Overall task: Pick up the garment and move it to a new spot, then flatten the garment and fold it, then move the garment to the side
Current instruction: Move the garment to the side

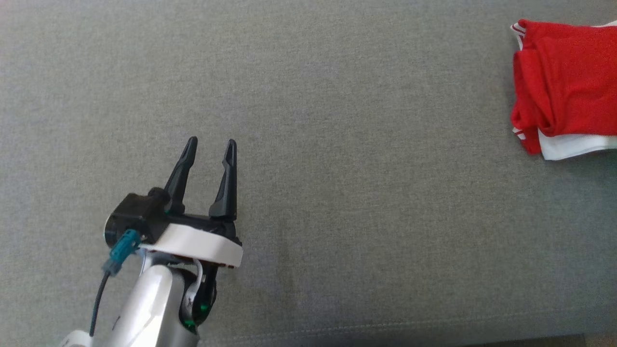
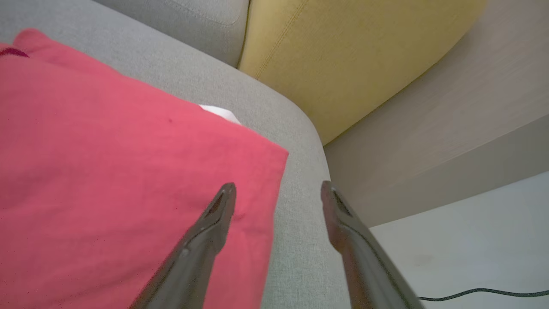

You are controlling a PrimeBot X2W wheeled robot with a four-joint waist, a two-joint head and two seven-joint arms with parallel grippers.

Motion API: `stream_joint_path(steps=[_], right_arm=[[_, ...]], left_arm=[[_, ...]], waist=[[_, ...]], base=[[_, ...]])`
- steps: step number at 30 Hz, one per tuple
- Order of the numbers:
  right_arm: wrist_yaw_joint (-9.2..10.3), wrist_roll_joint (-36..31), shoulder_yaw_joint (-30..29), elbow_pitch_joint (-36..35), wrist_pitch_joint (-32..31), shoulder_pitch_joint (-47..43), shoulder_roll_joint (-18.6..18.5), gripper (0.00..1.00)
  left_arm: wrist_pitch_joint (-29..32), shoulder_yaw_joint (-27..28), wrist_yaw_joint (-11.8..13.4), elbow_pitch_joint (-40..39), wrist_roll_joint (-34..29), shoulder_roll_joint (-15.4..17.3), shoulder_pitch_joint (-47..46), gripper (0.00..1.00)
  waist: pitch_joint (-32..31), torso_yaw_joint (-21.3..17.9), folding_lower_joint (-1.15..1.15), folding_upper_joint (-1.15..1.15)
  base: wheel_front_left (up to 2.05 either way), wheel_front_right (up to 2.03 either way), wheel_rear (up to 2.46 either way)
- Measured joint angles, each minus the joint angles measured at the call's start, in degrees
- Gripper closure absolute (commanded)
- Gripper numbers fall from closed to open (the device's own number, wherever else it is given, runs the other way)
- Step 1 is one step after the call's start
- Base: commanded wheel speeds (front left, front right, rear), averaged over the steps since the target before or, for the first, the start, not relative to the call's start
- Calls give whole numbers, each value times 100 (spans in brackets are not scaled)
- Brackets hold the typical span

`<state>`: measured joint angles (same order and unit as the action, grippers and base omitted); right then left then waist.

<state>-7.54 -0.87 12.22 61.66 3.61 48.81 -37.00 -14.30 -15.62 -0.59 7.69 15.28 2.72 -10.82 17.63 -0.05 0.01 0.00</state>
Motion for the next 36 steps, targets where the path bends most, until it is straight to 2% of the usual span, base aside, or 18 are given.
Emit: stream_joint_path(steps=[7,10,15,23,31,36], right_arm=[[0,-140,-293,-275,191,3,287,0],[0,-107,-412,-528,352,2,614,0],[0,367,-449,-1194,689,-213,1341,0],[0,1080,-533,-2497,913,-1857,2249,0],[0,1146,-726,-3561,1029,-3415,3066,0],[0,1020,-1120,-3985,1061,-4117,3298,0]], left_arm=[[0,15,-1,19,7,-1,-8,0],[-1,41,2,22,56,-1,15,0],[-1,133,14,-26,60,-1,131,0],[-1,180,68,-142,120,0,437,0],[-1,179,112,-141,118,2,866,0],[0,178,141,-79,30,3,1097,0]], waist=[[-231,-25,0,0],[-407,-34,0,0],[-759,-37,0,0],[-1342,36,0,0],[-1755,167,0,0],[-1850,195,0,0]], base=[[0,0,0],[0,0,0],[0,0,0],[0,0,0],[0,0,0],[0,0,0]])
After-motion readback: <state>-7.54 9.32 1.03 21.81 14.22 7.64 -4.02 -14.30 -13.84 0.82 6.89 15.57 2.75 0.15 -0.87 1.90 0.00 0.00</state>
